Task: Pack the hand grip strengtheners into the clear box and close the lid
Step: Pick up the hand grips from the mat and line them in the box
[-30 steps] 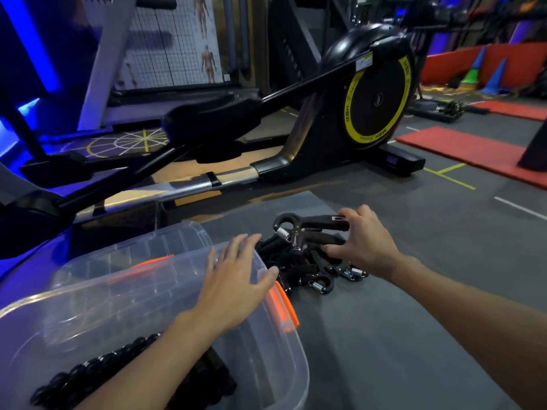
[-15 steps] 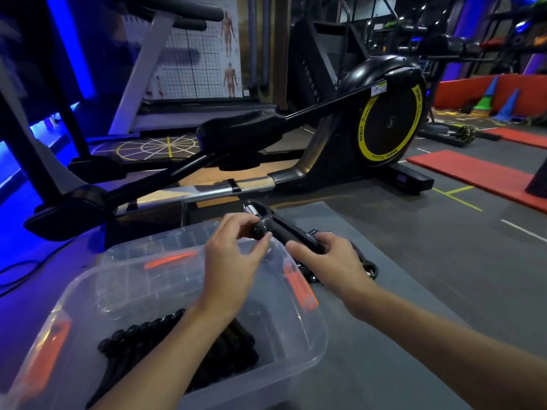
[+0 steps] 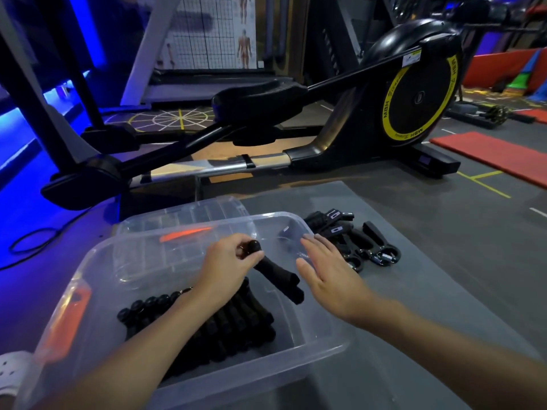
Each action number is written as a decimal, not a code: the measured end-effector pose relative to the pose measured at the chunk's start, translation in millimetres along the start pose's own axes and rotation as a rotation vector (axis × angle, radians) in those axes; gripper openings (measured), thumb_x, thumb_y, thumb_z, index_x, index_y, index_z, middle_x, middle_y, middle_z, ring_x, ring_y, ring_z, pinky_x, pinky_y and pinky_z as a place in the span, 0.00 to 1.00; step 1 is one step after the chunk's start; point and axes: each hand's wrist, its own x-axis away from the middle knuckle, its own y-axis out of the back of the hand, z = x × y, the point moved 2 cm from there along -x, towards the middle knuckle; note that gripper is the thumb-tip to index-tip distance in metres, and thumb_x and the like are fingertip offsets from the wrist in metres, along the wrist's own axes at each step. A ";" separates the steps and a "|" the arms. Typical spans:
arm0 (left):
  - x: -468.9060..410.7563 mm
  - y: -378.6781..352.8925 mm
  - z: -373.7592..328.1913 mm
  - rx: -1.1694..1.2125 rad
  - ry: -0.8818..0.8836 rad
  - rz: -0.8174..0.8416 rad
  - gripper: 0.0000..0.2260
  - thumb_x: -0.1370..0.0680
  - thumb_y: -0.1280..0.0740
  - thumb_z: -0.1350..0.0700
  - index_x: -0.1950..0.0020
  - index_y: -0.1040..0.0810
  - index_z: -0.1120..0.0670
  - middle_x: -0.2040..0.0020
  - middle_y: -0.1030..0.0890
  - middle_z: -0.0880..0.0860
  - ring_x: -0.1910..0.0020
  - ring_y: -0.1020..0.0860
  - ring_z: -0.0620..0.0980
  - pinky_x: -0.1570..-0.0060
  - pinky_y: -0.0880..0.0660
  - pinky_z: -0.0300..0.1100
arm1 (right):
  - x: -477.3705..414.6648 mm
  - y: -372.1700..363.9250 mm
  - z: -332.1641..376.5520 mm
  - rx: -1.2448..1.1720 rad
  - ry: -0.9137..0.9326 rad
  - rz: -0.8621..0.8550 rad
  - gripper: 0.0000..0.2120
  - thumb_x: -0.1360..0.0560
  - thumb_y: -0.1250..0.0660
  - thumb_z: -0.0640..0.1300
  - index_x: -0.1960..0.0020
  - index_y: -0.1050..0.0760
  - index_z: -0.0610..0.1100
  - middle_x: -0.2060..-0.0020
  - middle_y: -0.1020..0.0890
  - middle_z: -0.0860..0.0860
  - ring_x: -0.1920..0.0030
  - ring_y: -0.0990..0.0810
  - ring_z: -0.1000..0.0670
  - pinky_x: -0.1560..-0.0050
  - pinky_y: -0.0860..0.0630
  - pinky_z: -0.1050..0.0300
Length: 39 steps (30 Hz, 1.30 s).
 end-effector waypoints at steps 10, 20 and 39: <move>-4.2 -28.3 42.4 -0.241 0.054 0.221 0.06 0.30 0.23 0.52 0.57 0.19 0.48 0.62 0.19 0.44 0.62 0.22 0.42 0.59 0.26 0.39 | -1.0 -2.4 -2.1 0.048 0.034 -0.020 0.28 0.18 0.47 0.55 0.22 0.44 0.44 0.23 0.42 0.53 0.23 0.54 0.56 0.26 0.53 0.63; 0.4 -33.0 56.9 -0.386 0.090 0.257 0.06 0.30 0.25 0.50 0.56 0.19 0.48 0.58 0.17 0.45 0.54 0.20 0.49 0.45 0.25 0.49 | 0.6 -2.0 -1.0 0.058 0.022 -0.003 0.29 0.19 0.48 0.57 0.22 0.44 0.45 0.23 0.42 0.54 0.23 0.54 0.57 0.26 0.51 0.61; 10.5 -33.0 54.1 -0.461 0.132 0.200 0.08 0.24 0.31 0.47 0.48 0.21 0.48 0.49 0.19 0.45 0.48 0.21 0.49 0.41 0.28 0.49 | 3.2 -0.2 1.7 0.053 0.026 -0.003 0.28 0.19 0.46 0.56 0.23 0.42 0.45 0.24 0.40 0.55 0.23 0.55 0.57 0.26 0.49 0.59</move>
